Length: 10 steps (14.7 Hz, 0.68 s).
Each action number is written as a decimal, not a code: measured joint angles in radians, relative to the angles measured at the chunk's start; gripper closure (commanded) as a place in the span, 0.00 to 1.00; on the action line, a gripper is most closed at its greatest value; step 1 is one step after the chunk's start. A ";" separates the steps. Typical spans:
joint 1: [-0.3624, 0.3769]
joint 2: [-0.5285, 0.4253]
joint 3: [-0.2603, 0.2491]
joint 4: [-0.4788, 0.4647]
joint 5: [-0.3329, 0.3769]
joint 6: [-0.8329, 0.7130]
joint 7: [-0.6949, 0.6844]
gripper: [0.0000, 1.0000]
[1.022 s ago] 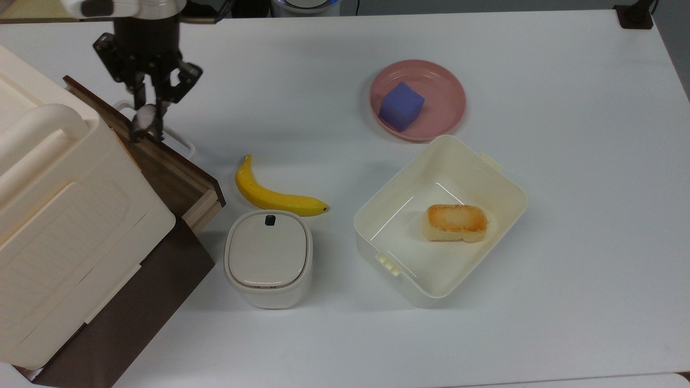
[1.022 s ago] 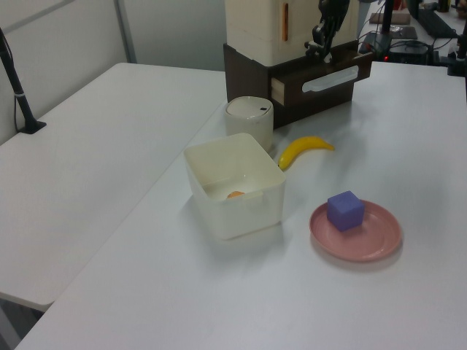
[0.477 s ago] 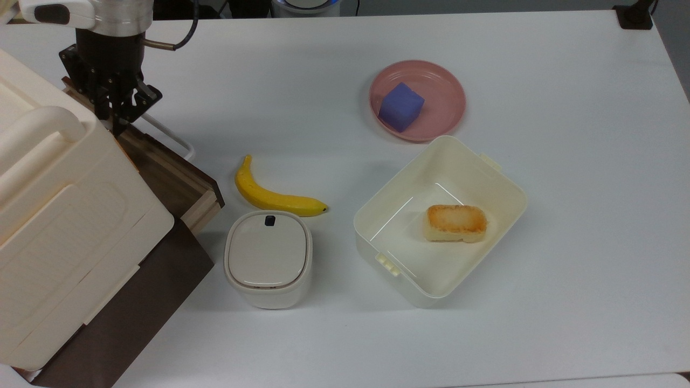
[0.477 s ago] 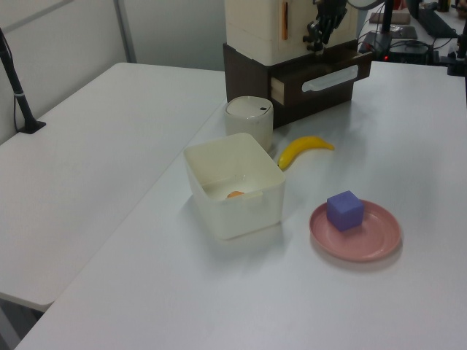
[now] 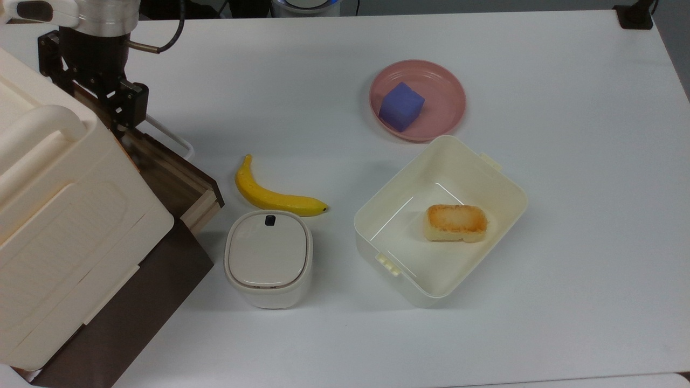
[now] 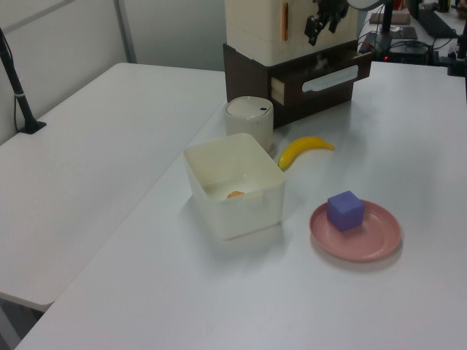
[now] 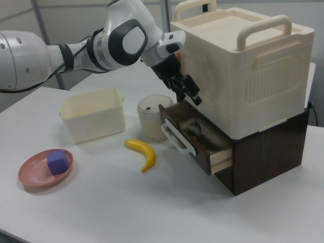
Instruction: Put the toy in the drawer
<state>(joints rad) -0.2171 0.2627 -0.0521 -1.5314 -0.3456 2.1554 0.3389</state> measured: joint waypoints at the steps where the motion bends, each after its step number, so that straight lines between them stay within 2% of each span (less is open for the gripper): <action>1: 0.000 0.001 0.000 0.001 0.000 0.000 0.001 0.00; 8: 0.000 -0.004 0.004 0.011 0.009 -0.008 0.040 0.00; 10: 0.004 -0.020 0.016 0.012 0.089 -0.083 0.062 0.00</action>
<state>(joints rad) -0.2133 0.2430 -0.0358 -1.5192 -0.2570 2.0719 0.4013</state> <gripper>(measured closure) 0.000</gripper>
